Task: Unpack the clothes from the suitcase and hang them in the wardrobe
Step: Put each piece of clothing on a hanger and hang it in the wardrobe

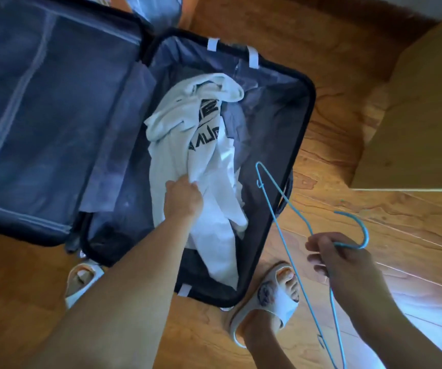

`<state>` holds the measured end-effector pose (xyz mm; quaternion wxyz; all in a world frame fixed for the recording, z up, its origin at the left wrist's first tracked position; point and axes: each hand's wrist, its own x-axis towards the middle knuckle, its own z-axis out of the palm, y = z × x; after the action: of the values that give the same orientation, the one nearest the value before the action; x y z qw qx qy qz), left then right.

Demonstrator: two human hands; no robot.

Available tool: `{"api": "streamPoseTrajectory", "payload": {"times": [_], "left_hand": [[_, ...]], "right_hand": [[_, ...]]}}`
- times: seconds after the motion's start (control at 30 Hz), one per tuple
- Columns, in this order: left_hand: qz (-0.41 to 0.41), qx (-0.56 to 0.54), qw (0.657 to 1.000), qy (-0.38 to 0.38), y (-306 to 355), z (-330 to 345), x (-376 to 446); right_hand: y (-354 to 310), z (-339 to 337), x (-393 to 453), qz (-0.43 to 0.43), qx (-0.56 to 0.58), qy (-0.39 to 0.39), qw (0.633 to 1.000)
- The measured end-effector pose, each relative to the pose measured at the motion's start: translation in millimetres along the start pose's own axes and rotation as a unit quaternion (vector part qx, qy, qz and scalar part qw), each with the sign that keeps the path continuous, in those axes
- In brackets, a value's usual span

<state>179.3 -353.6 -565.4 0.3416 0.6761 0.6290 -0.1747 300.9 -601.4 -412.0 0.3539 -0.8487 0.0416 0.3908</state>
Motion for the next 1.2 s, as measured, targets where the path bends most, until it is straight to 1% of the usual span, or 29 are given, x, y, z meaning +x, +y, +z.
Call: {"api": "streamPoseTrajectory", "payload": {"times": [0.07,0.13,0.23,0.3,0.43,0.47,0.57,0.6,0.67,0.8,0.87,0.93,1.0,1.1,1.2], "left_hand": [[-0.031,-0.147,0.989,0.016,-17.0,-30.5,-26.0],[-0.068,-0.283,0.956,0.032,-35.4,-75.0,-55.7],[-0.086,-0.417,0.905,0.021,-59.8,-153.8,-99.4],[-0.058,-0.46,0.886,-0.01,-67.3,-207.4,-125.1],[0.036,-0.483,0.869,-0.099,-58.0,-314.1,-168.8],[0.059,-0.471,0.872,-0.12,-51.5,-341.3,-177.7],[0.127,-0.394,0.895,-0.165,-19.5,-424.0,-215.5],[0.139,-0.386,0.895,-0.173,-8.3,-452.3,-234.4],[0.164,-0.395,0.885,-0.182,16.0,-511.7,-274.1],[0.239,-0.435,0.849,-0.18,35.3,-617.1,-347.0],[0.24,-0.468,0.832,-0.176,29.5,-659.8,-371.9],[0.245,-0.472,0.829,-0.173,19.1,-698.6,-402.0],[0.27,-0.465,0.828,-0.16,8.6,-728.3,-430.8],[0.304,-0.452,0.83,-0.118,-4.1,-757.2,-471.8],[0.327,-0.463,0.82,-0.084,-19.8,-780.3,-502.1]], "right_hand": [[-7.0,3.0,-18.1,0.022,-0.009,0.003,1.0],[-24.4,2.1,-42.5,0.042,-0.015,0.009,0.999],[-56.0,-1.3,-85.0,0.048,-0.013,0.023,0.999],[-78.1,-1.6,-113.8,0.046,0.002,0.036,0.998],[-120.5,4.7,-178.8,0.06,0.074,0.085,0.992],[-133.0,4.9,-201.0,0.062,0.086,0.101,0.989],[-174.7,-1.2,-283.6,0.05,0.109,0.139,0.983],[-186.6,-3.0,-312.9,0.043,0.11,0.144,0.982],[-207.4,-7.7,-366.9,0.028,0.106,0.147,0.983],[-242.4,-23.4,-441.5,-0.004,0.134,0.141,0.981],[-258.7,-36.3,-463.2,-0.026,0.159,0.132,0.978],[-276.8,-51.2,-477.8,-0.056,0.159,0.123,0.978],[-294.6,-67.3,-485.9,-0.086,0.149,0.106,0.979],[-315.4,-85.7,-496.8,-0.133,0.124,0.091,0.979],[-323.0,-86.7,-504.7,-0.193,0.077,0.071,0.976]]}}
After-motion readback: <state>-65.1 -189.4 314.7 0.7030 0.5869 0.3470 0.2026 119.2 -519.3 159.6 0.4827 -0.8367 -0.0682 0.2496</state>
